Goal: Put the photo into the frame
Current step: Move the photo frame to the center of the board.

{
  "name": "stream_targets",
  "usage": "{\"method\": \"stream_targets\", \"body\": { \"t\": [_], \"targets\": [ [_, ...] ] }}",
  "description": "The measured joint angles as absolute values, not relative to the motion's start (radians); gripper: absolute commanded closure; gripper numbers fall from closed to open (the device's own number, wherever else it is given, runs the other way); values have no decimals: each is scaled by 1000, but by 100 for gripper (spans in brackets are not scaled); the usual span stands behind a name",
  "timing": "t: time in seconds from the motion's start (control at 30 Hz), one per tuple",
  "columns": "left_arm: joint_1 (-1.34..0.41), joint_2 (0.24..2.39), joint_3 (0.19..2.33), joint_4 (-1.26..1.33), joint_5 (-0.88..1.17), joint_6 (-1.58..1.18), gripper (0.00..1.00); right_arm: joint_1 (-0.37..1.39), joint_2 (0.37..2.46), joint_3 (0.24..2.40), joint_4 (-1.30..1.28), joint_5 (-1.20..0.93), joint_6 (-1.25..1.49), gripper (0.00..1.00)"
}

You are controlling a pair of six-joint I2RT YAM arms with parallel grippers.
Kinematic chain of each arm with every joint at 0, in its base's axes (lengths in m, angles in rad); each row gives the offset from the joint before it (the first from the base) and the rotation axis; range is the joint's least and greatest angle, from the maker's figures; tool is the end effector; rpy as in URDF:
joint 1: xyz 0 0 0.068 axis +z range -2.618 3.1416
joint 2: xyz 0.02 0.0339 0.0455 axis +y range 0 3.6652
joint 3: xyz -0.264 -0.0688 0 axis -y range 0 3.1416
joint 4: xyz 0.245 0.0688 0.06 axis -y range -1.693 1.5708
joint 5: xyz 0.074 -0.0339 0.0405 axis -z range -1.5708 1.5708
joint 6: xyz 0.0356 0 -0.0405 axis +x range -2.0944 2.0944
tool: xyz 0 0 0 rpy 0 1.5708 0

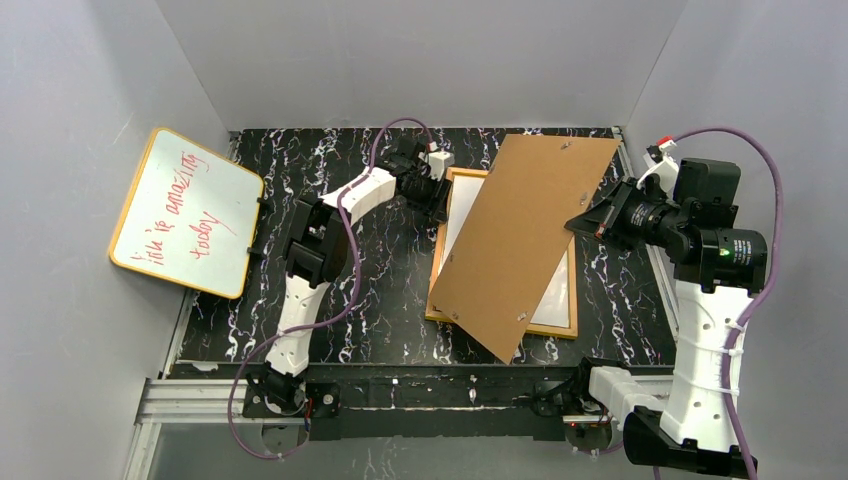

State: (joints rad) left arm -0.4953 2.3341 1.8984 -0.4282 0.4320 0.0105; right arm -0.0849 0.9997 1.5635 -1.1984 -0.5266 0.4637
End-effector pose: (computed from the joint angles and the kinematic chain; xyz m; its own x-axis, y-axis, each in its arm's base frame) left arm 0.4495 -0.2598 0.1744 -0.6619 0.3684 -0.6528 0.6779 0.6659 -0.3115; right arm 0.1377 0.0062 0.4551 -0.6759 0.4456 -0.5870 -0.0309 0.7787 0.6267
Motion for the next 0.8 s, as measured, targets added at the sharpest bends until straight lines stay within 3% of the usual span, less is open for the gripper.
{"method": "stream_targets", "body": {
  "t": [0.2,0.47,0.8],
  "targets": [
    [-500,2334,1898,-414,456,-6,48,-85,999,1555,-1194,-544,464,99],
    [-503,2335,1898,-403,451,-12,56,-85,1001,1547,-1188,-556,464,99],
    [-506,2335,1896,-403,424,8,53,-85,1003,1522,-1171,-565,464,99]
  ]
}}
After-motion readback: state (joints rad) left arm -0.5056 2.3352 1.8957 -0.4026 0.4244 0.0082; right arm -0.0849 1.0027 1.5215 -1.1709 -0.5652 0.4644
